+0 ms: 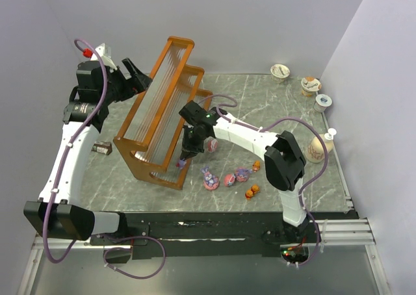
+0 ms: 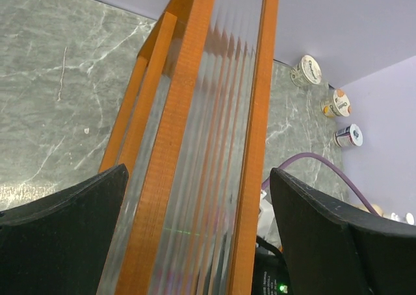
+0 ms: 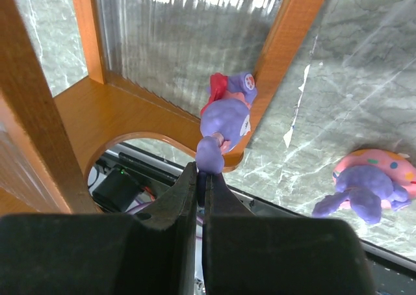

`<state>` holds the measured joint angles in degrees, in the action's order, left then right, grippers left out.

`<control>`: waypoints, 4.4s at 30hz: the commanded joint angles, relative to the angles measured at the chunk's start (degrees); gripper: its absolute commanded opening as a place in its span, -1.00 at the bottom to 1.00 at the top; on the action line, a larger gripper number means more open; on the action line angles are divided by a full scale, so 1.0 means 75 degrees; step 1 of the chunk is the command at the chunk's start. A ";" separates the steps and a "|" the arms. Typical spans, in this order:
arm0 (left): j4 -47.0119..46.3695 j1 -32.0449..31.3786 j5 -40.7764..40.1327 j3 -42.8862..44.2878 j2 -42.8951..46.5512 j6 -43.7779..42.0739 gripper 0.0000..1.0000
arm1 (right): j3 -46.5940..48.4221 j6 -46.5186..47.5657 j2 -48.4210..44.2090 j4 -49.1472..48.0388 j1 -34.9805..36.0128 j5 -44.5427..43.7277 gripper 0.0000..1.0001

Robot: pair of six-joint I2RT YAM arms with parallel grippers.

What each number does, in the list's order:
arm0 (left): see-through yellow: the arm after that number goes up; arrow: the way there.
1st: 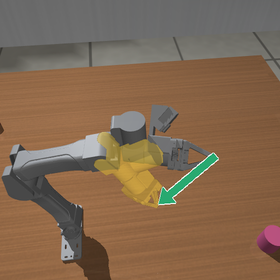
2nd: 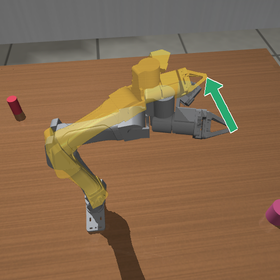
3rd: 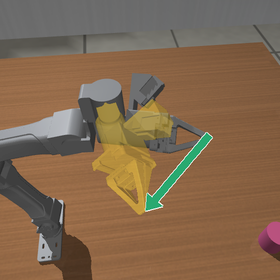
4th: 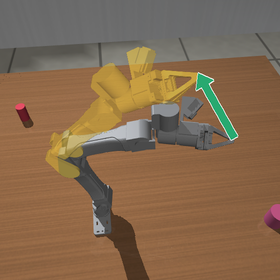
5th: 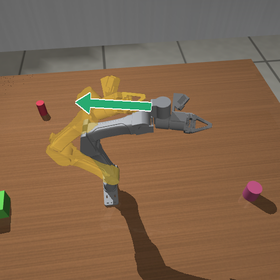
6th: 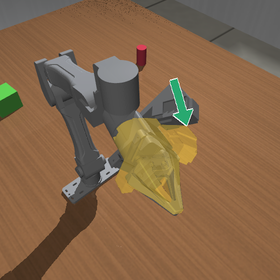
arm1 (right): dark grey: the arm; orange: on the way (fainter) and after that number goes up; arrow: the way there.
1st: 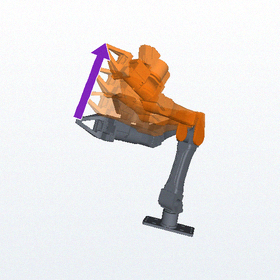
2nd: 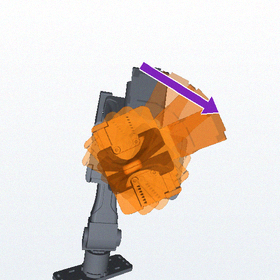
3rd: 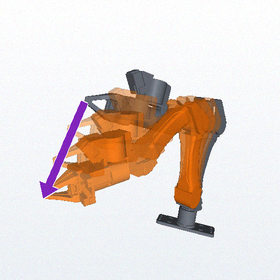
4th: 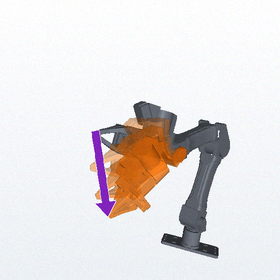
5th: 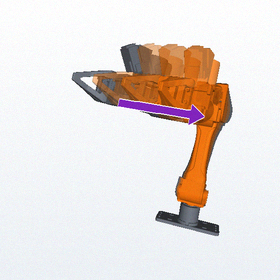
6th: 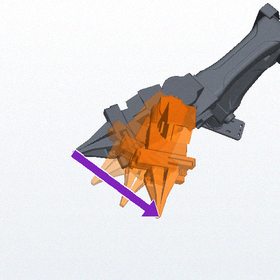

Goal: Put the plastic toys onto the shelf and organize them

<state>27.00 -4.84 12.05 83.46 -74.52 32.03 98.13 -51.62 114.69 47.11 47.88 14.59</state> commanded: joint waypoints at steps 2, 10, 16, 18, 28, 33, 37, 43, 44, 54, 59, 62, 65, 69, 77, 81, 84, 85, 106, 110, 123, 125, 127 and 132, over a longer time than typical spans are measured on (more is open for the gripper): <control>-0.0179 -0.0011 -0.0306 0.0051 0.0010 0.0065 0.93 | 0.0346 -0.0149 0.0270 -0.0082 0.0272 -0.0129 -1.00; -0.0155 -0.0011 -0.0412 0.0052 -0.0025 0.0088 0.93 | 0.0135 -0.0407 0.0211 -0.0247 0.0308 -0.0117 -1.00; -0.0132 0.0001 -0.0470 0.0052 -0.0060 0.0100 0.93 | 0.0123 -0.0548 0.0340 -0.0305 0.0308 -0.0105 -1.00; -0.0120 -0.0011 -0.0482 0.0051 -0.0083 0.0112 0.93 | 0.0147 -0.0548 0.0410 -0.0328 0.0319 -0.0129 -0.98; -0.0073 -0.0011 -0.0541 0.0110 -0.0095 0.0042 0.93 | 0.0522 -0.0524 0.0668 -0.0106 0.0319 -0.0363 -0.74; -0.0050 0.0001 -0.0553 0.0157 -0.0107 0.0042 0.93 | 0.0709 -0.0536 0.0774 -0.0164 0.0308 -0.0317 -0.71; -0.0038 0.0001 -0.0564 0.0157 -0.0118 0.0030 0.93 | 0.0768 -0.0524 0.0821 -0.0246 0.0308 -0.0188 -0.81; -0.0050 0.0001 -0.0529 0.0145 -0.0142 0.0030 0.93 | 0.0651 -0.0571 0.0774 -0.0410 0.0308 -0.0129 -0.80; -0.0050 0.0001 -0.0541 0.0145 -0.0142 0.0030 0.93 | 0.0558 -0.0594 0.0739 -0.0434 0.0308 -0.0140 -0.78; -0.0050 -0.0011 -0.0541 0.0063 -0.0142 0.0018 0.93 | 0.0112 -0.0665 0.0458 -0.0621 0.0331 -0.0152 -0.30; -0.0050 0.0001 -0.0506 0.0063 -0.0154 0.0042 0.93 | -0.0263 -0.0747 0.0153 -0.0949 0.0343 -0.0129 -0.07; -0.0038 0.0001 -0.0506 0.0075 -0.0165 0.0053 0.93 | -0.0404 -0.0782 -0.0023 -0.1066 0.0343 -0.0094 0.04; -0.0038 0.0001 -0.0506 0.0087 -0.0165 0.0077 0.93 | -0.0579 -0.0794 -0.0233 -0.1219 0.0343 -0.0117 0.11; -0.0015 0.0001 -0.0517 0.0087 -0.0130 0.0065 0.93 | -0.0708 -0.0794 -0.0515 -0.1371 0.0331 -0.0141 0.19; -0.0015 0.0001 -0.0529 0.0028 -0.0107 0.0100 0.93 | -0.1036 -0.0759 -0.0995 -0.1442 0.0319 -0.0246 0.30; -0.0015 0.0001 -0.0541 -0.0030 -0.0072 0.0077 0.93 | -0.1177 -0.0782 -0.1148 -0.1360 0.0319 -0.0293 0.30; -0.0015 0.0001 -0.0553 -0.0077 -0.0048 0.0065 0.93 | -0.1445 -0.0747 -0.1370 -0.1243 0.0273 -0.0433 0.29; -0.0003 0.0001 -0.0564 -0.0101 -0.0048 0.0053 0.93 | -0.1528 -0.0747 -0.1452 -0.1185 0.0249 -0.0503 0.27; -0.0260 0.0013 -0.3119 -0.1330 0.0397 -0.0158 0.93 | -0.3088 -0.1438 -0.2708 0.0116 -0.0946 -0.0247 -0.02; -0.0354 0.0048 -0.3060 -0.1624 0.0444 -0.0076 0.93 | -0.3146 -0.1461 -0.2496 0.0140 -0.1040 0.0035 -0.06; -0.0202 0.0095 -0.3142 -0.1355 0.0397 -0.0134 0.93 | -0.3205 -0.1649 -0.1852 -0.0328 -0.1157 0.0656 -0.22; -0.0190 0.0095 -0.3119 -0.1320 0.0362 -0.0134 0.93 | -0.3205 -0.1649 -0.1816 -0.0433 -0.1169 0.0528 -0.30; -0.0167 0.0095 -0.3107 -0.1261 0.0315 -0.0157 0.93 | -0.3158 -0.1661 -0.1793 -0.0446 -0.1227 0.0376 -0.32; -0.0108 0.0106 -0.3201 -0.1062 0.0233 -0.0216 0.93 | -0.3122 -0.1638 -0.1664 -0.0492 -0.1251 0.0421 -0.44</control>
<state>25.39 -4.14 -11.44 72.27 -72.34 31.73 73.82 -63.26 101.49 44.27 38.89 18.35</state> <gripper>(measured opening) 0.965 0.312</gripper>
